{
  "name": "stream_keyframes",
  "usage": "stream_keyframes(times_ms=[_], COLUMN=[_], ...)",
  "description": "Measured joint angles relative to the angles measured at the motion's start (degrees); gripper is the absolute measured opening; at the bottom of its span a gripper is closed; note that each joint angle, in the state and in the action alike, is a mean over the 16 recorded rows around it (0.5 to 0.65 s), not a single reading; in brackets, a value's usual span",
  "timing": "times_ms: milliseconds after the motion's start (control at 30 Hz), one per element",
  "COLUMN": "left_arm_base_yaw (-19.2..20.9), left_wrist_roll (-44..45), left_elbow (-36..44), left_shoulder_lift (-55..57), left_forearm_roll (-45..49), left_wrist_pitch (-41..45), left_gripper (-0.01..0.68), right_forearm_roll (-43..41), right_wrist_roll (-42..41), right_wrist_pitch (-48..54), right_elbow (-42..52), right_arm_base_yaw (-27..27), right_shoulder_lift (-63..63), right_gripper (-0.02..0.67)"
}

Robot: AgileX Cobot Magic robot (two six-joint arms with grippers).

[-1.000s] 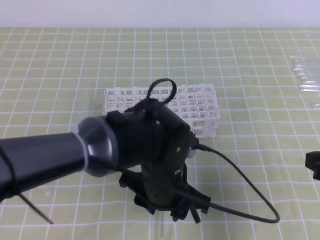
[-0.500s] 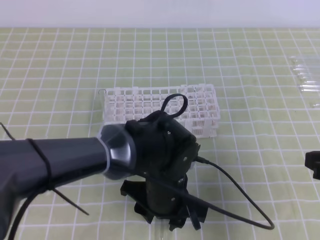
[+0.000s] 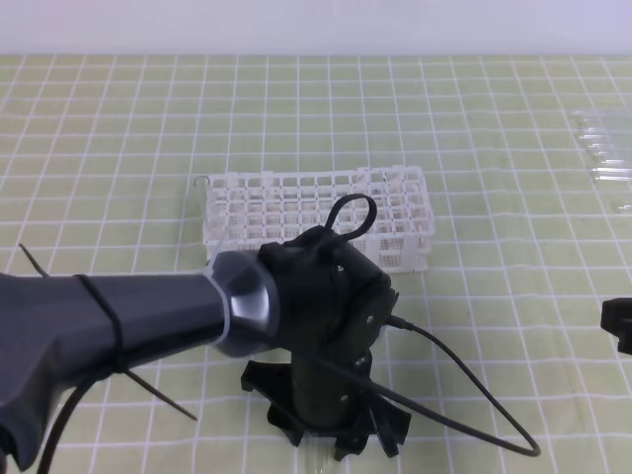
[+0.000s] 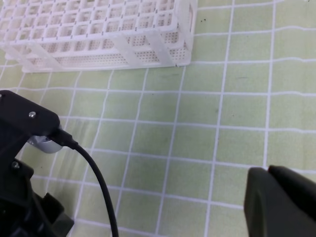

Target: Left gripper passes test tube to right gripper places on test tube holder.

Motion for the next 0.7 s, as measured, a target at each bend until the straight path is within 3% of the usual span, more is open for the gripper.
stream_keyframes(times_ms=[167,500,700], left_arm_base_yaw=[0.0,0.0,0.0], left_wrist_roll=[0.0,0.6,1.9], left_elbow=[0.0,0.0,0.0], left_shoulder_lift=[0.0,0.0,0.0], left_forearm_roll=[0.0,0.8,1.9], left_wrist_pitch=[-0.1,0.8,1.9], left_gripper=[0.272,0.1,0.038], right_forearm_roll=[0.1,0.3,0.4], right_wrist_roll=[0.0,0.0,0.0], right_wrist_pitch=[0.0,0.0,0.0], right_elbow=[0.0,0.0,0.0], right_arm_base_yaw=[0.0,0.0,0.0], right_shoulder_lift=[0.0,0.0,0.0], right_gripper=[-0.018,-0.018,-0.018])
